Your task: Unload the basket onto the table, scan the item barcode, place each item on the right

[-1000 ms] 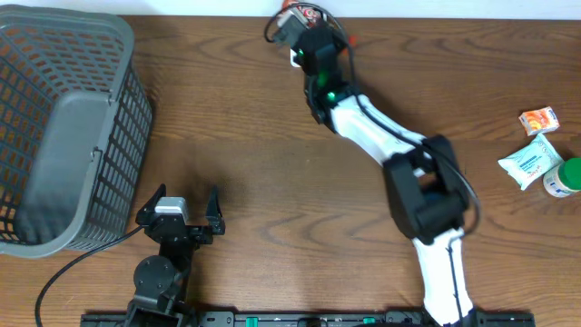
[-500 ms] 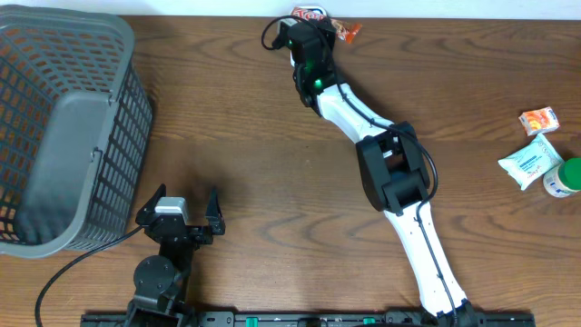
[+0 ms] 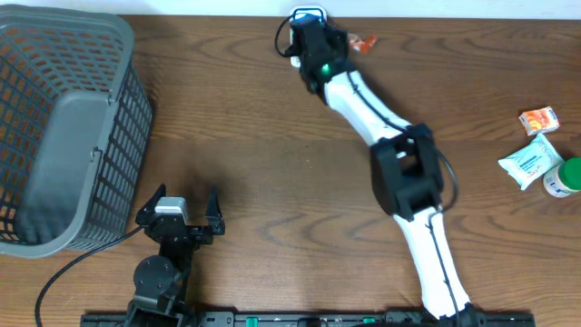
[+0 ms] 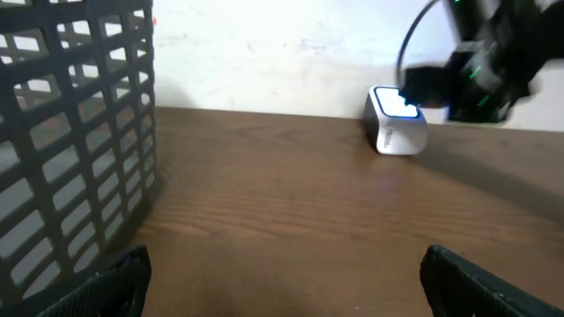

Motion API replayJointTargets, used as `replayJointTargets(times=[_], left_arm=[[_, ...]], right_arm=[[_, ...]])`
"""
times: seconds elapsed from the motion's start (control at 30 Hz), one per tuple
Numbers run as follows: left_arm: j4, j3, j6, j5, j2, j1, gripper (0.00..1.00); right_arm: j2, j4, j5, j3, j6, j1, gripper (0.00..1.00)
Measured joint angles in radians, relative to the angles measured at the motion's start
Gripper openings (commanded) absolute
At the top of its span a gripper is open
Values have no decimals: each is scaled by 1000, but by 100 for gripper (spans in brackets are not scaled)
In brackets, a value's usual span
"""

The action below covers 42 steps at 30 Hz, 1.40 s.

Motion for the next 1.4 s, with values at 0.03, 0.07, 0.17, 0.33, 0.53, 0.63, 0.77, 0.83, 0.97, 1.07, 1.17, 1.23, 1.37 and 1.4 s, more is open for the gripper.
replayJointTargets(times=[0.03,0.07,0.17,0.33,0.53,0.63,0.77,0.83,0.97,1.07,1.17,1.23,1.37,1.4], left_arm=[[0,0,0,1,0,0,98],[0,0,0,0,0,0,98],[0,0,0,0,1,0,98],[0,0,0,0,0,0,98],[0,0,0,0,0,0,98],[0,0,0,0,0,0,98],[0,0,0,0,0,0,98],[0,0,0,0,0,0,98],[0,0,0,0,0,0,98],[0,0,0,0,0,0,98],[0,0,0,0,0,0,98],[0,0,0,0,0,0,98],[0,0,0,0,0,0,98],[0,0,0,0,0,0,97]], right_arm=[[-50,-70,-6,0,38,-5,1],[-100,-131,-4,0,76,-10,1],[-363,-413,-5,22,367,-97,1],[-456,-739,-123,33,745,-319,1],[-418,-707,-284,-142,1049,-558,1],[-403,-601,-329,-291,1188,-623,1],[-403,-421,-357,-475,1368,-673,1],[-403,-350,-363,-551,1438,-697,1],[-403,-245,-367,-666,1539,-740,3],[-403,-220,-370,-692,1578,-766,35],[-403,-214,-370,-692,1594,-789,99],[-403,-226,-370,-691,1589,-798,99],[-406,-335,-381,-660,1579,-802,99],[-412,-375,-392,-639,1578,-802,99]])
